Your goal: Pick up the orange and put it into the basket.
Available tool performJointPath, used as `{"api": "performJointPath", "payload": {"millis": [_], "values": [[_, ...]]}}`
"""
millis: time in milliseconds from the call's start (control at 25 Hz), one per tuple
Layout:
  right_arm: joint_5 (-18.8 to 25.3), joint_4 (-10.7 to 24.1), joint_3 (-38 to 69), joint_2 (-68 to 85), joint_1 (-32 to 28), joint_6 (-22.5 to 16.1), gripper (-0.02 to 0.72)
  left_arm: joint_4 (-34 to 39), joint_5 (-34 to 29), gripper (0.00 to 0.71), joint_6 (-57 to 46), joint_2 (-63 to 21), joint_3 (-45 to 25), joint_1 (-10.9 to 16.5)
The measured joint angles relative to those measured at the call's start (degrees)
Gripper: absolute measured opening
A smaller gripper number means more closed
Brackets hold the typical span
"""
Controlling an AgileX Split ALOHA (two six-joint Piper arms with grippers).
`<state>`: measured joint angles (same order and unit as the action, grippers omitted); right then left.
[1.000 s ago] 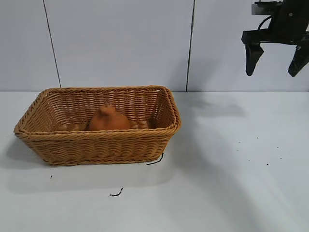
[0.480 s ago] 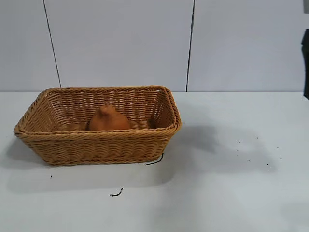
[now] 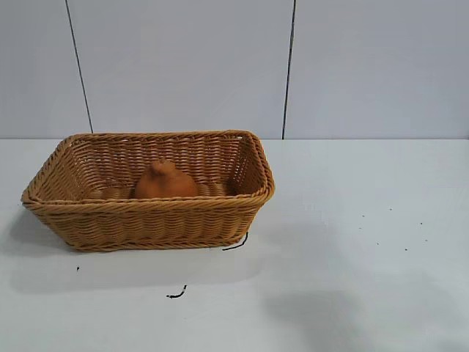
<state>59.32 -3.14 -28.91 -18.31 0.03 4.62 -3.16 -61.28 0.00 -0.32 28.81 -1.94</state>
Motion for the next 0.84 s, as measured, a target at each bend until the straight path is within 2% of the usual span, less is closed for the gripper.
{"api": "performJointPath", "payload": {"millis": [560,840], "values": [[-0.60,-0.05,0.21,17.90,0.00,0.00,0.695,0.04,0.06,0.639,0.00,0.00,0.00,0.00],[-0.60,-0.05,0.23,18.51,0.00,0.00,0.695,0.04,0.06,0.639,0.00,0.00,0.00,0.00]]}}
